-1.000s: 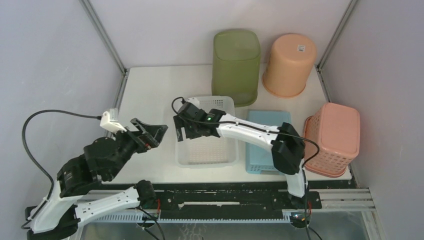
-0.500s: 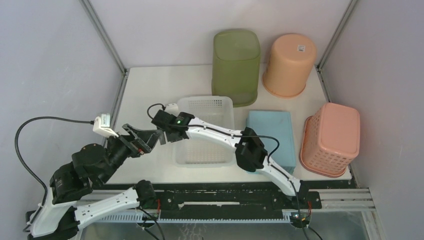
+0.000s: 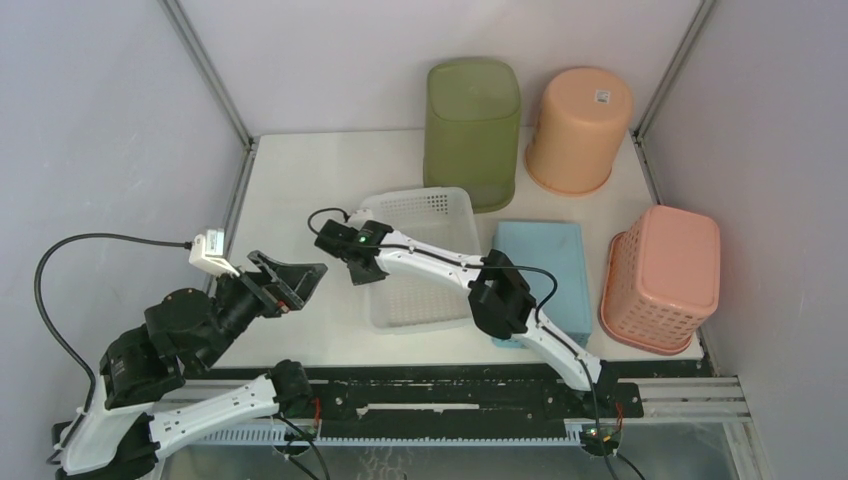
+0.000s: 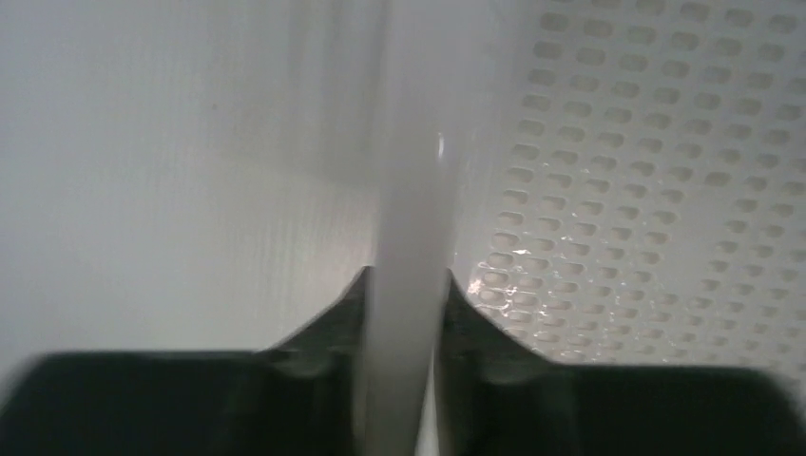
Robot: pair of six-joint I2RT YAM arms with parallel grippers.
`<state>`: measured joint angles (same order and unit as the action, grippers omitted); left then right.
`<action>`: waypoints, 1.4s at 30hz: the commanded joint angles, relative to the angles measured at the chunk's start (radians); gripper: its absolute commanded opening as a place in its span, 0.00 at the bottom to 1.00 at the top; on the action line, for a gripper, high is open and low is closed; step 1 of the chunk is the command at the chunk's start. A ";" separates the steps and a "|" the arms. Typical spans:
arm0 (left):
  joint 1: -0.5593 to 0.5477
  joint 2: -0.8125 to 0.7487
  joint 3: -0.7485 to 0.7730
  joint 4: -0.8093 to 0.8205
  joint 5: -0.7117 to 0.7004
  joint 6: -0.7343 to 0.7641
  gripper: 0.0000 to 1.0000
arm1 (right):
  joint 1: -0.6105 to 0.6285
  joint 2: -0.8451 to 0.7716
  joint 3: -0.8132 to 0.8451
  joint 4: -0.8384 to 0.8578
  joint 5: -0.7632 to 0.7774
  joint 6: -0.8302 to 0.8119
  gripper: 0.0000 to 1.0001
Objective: Turn the large container upside down
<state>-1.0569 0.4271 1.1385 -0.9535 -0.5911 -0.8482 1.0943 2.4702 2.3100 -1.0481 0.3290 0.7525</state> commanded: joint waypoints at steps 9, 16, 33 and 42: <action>0.006 0.020 0.013 0.018 0.022 0.025 1.00 | -0.004 -0.279 -0.067 0.127 -0.166 -0.074 0.00; 0.005 0.027 0.059 0.014 -0.007 0.039 1.00 | -0.062 -0.570 -0.346 0.507 -0.424 -0.012 0.00; 0.005 0.066 0.080 0.015 -0.028 0.041 1.00 | -0.230 -0.645 -1.123 1.747 -0.747 0.573 0.00; 0.006 0.076 0.101 0.004 -0.034 0.043 1.00 | -0.235 -0.386 -1.041 2.423 -0.740 0.962 0.00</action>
<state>-1.0569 0.4839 1.1820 -0.9565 -0.6037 -0.8291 0.8532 2.0098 1.2041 0.9611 -0.4305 1.5196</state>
